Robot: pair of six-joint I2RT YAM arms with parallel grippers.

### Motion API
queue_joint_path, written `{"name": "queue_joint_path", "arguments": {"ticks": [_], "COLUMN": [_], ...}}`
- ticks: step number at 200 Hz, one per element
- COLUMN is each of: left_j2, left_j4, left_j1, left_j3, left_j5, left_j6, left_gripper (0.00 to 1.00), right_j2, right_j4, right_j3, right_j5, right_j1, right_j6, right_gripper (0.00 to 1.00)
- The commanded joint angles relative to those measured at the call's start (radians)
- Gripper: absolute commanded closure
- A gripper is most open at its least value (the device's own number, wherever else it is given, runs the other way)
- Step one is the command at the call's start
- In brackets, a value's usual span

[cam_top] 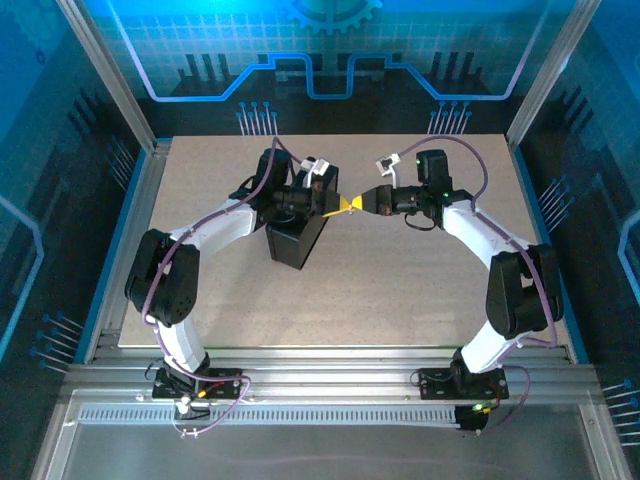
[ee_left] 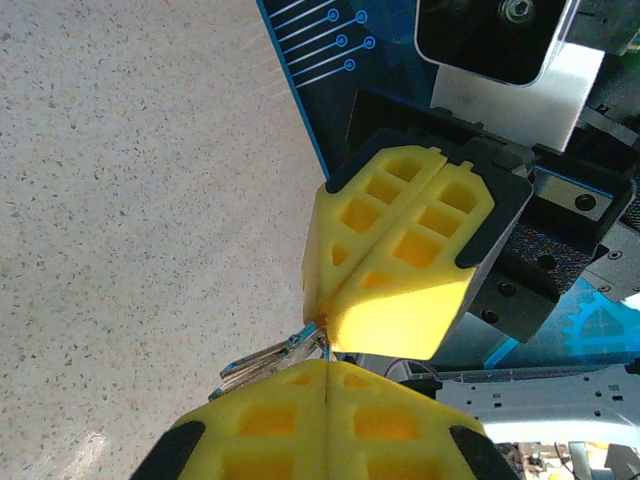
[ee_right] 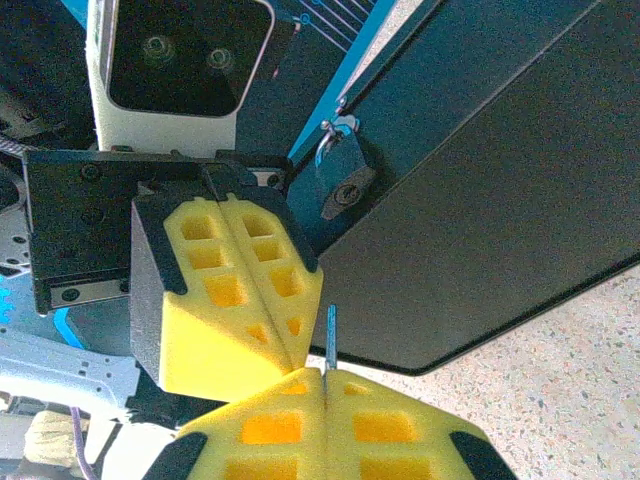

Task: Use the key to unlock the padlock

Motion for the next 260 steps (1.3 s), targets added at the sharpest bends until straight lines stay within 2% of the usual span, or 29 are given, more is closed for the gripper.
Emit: {"name": "queue_joint_path", "arguments": {"ticks": [1, 13, 35, 58, 114, 202, 260], "left_j2": [-0.016, -0.017, -0.015, -0.009, -0.012, -0.027, -0.027], "left_j4": [-0.034, -0.067, -0.102, -0.109, -0.101, -0.062, -0.031], "left_j1": [0.000, 0.001, 0.002, -0.001, -0.005, -0.004, -0.004], "left_j3": [0.009, 0.019, 0.035, 0.046, 0.052, 0.043, 0.038], "left_j5": [0.028, 0.028, 0.032, 0.036, 0.056, 0.069, 0.077], "left_j6": [0.043, 0.069, 0.094, 0.097, 0.094, 0.067, 0.047], "left_gripper": [1.00, 1.00, 1.00, 1.00, 1.00, 1.00, 1.00], "right_j2": [0.000, -0.009, -0.023, -0.021, 0.019, 0.069, 0.082], "right_j4": [-0.051, -0.075, -0.097, -0.111, -0.134, -0.147, -0.144], "right_j3": [0.036, 0.036, 0.037, 0.047, 0.074, 0.077, 0.071], "right_j5": [-0.015, -0.005, -0.015, -0.039, -0.172, -0.186, -0.220], "right_j1": [0.000, -0.014, -0.035, -0.035, -0.005, -0.003, 0.009], "right_j6": [-0.042, -0.063, -0.099, -0.131, -0.204, -0.217, -0.222], "right_gripper": [0.86, 0.75, 0.65, 0.61, 0.63, 0.63, 0.74]}}
